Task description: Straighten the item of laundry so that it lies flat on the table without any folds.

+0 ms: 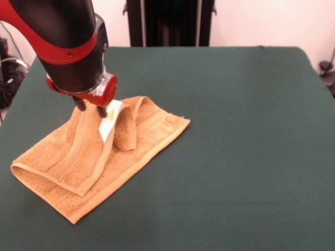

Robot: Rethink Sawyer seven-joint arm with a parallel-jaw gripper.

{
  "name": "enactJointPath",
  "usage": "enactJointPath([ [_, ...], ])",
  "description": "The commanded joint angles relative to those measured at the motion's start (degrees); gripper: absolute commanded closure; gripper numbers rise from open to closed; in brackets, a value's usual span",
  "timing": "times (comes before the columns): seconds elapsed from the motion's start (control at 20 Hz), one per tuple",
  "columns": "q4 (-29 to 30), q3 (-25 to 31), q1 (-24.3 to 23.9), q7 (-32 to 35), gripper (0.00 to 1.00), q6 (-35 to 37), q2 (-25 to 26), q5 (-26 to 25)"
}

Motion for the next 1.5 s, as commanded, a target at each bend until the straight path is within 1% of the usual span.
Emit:
enactJointPath([
  [0.05,6.42,1.53,2.93,6.92,0.0,1.67,-0.47,2.06],
  [0.15,5.66,1.5,2.97,6.03,0.0,0.44,-0.44,1.31],
  [0.3,5.23,1.47,3.02,6.25,0.0,1.55,-0.26,1.55],
  [0.5,5.41,1.57,3.15,5.83,0.0,1.11,-0.06,1.28],
  [0.65,2.98,1.31,4.5,7.71,0.0,3.74,0.62,1.57],
  [0.75,2.73,1.56,4.95,9.12,0.0,4.01,0.5,2.48],
  [1.0,2.68,1.43,5.59,12.32,0.0,-0.19,1.93,3.44],
  [1.2,1.39,1.31,6.3,14.37,0.0,-1.36,3.28,4.51],
  [1.35,-1.24,1.73,6.82,11.15,0.0,0.29,4.63,3.64],
  [1.4,-2.07,1.99,7.02,10.1,0.0,-0.5,5.2,3.18],
  [1.45,-2.83,2.22,7.19,9.44,0.0,-1.2,5.73,2.92],
  [1.5,-4.19,2.23,7.79,10.11,0.0,-0.65,6.63,3.03],
])
